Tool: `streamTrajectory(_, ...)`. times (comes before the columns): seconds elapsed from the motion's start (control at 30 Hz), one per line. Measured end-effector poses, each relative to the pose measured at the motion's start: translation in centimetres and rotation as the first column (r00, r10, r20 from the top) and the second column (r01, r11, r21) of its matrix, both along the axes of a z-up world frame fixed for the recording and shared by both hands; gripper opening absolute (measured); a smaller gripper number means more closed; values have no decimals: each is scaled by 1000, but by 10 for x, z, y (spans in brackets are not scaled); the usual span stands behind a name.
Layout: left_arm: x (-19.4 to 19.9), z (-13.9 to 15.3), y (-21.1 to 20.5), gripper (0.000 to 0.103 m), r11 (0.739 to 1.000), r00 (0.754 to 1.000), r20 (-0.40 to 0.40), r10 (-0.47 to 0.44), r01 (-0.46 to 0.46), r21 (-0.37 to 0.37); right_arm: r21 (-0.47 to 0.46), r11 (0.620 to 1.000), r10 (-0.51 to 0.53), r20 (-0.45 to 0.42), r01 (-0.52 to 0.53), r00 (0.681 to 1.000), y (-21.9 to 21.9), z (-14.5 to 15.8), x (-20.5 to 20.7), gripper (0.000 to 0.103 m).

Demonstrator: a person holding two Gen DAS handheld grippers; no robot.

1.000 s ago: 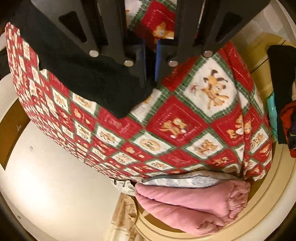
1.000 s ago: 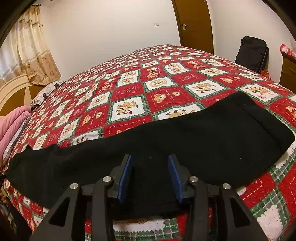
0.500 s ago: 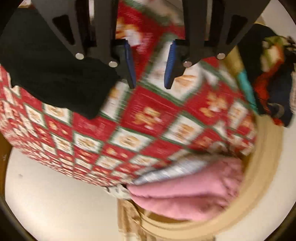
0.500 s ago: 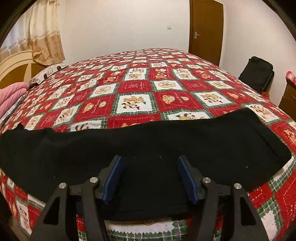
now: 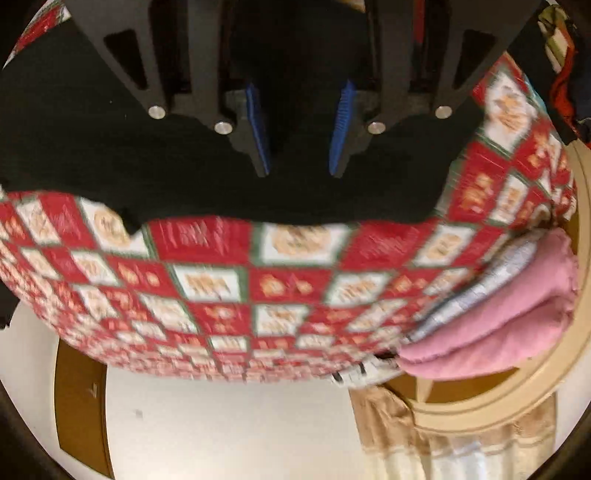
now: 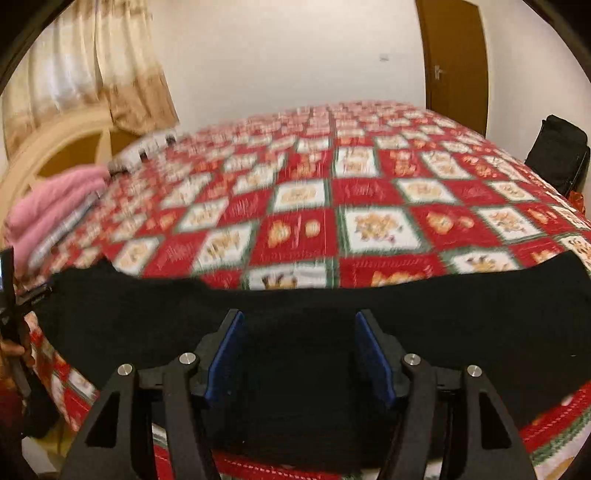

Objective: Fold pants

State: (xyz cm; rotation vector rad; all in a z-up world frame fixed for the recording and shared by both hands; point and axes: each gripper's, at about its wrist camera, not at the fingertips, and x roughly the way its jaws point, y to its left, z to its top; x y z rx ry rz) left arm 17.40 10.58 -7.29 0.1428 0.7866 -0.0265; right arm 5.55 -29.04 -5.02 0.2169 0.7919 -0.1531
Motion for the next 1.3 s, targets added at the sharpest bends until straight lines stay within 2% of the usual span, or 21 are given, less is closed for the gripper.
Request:
streamTrajectory(0.03, 3, -7, -3, 38, 1000, 1000, -16, 14, -14, 1, 9, 1000, -13, -27, 13, 1000, -1, -6, 3, 64)
streamTrajectory(0.1, 2, -7, -5, 44, 999, 999, 25, 43, -43, 3, 52, 997, -44, -82, 49, 996, -12, -22, 13, 64)
streamTrajectory(0.17, 8, -7, -2, 58, 997, 997, 15, 73, -73, 2, 83, 994, -63, -88, 70, 994, -24, -30, 20, 64)
streamTrajectory(0.23, 15, -8, 9, 66, 992, 995, -12, 104, -104, -65, 141, 985, -85, -81, 96, 993, -35, -31, 24, 64)
streamTrajectory(0.3, 15, -10, 18, 68, 984, 993, -27, 119, -122, -132, 201, 974, -93, -77, 107, 993, -44, -29, 25, 64)
streamTrajectory(0.37, 12, -9, 16, 67, 986, 994, -30, 110, -113, -120, 240, 967, -76, -35, 83, 996, -48, -16, 16, 64)
streamTrajectory(0.43, 7, -6, 11, 67, 990, 995, -25, 98, -100, -100, 239, 966, -125, 77, 103, 989, -60, 7, -9, 64)
streamTrajectory(0.5, 1, -4, 9, 67, 990, 996, -26, 86, -88, -112, 196, 957, -254, 216, 213, 943, -86, 38, -55, 64)
streamTrajectory(0.53, -1, -3, 8, 67, 989, 996, -28, 81, -84, -120, 193, 946, -304, 238, 262, 922, -97, 44, -69, 64)
streamTrajectory(0.57, -4, -2, 7, 67, 989, 997, -28, 76, -79, -128, 212, 910, -405, 258, 357, 877, -117, 50, -95, 64)
streamTrajectory(0.67, -15, 4, -2, 67, 990, 999, -8, 46, -46, -136, 278, 811, -573, 200, 515, 794, -162, 41, -140, 64)
streamTrajectory(0.7, -19, 6, -7, 67, 991, 999, -1, 33, -32, -130, 285, 790, -599, 169, 543, 783, -171, 35, -148, 64)
streamTrajectory(0.77, -23, 10, -15, 67, 992, 1000, 8, 13, -11, -127, 295, 753, -642, 136, 588, 754, -181, 24, -161, 64)
streamTrajectory(0.83, -28, 14, -23, 67, 991, 1000, 16, -13, 15, -131, 302, 750, -650, 174, 589, 739, -179, 17, -167, 64)
streamTrajectory(0.9, -31, 14, -31, 67, 991, 999, 8, -39, 39, -125, 242, 749, -659, 170, 617, 733, -171, 18, -160, 64)
streamTrajectory(0.97, -32, 13, -34, 67, 991, 999, 1, -53, 53, -122, 159, 762, -647, 147, 628, 748, -160, 19, -150, 64)
streamTrajectory(1.0, -34, 12, -36, 68, 991, 998, -3, -57, 56, -118, 160, 777, -629, 146, 609, 763, -157, 19, -146, 64)
streamTrajectory(1.07, -33, 8, -35, 68, 992, 998, -15, -53, 51, -117, 150, 834, -549, 132, 530, 826, -143, 18, -133, 64)
streamTrajectory(1.13, -32, 5, -34, 68, 991, 998, -34, -47, 42, -126, 135, 859, -508, 118, 493, 853, -137, 15, -123, 64)
streamTrajectory(1.2, -32, 4, -31, 68, 990, 998, -46, -41, 34, -140, 177, 850, -520, 132, 496, 844, -141, 13, -124, 64)
streamTrajectory(1.3, -33, 4, -25, 68, 988, 999, -44, -25, 18, -151, 304, 812, -559, 160, 499, 813, -155, 15, -129, 61)
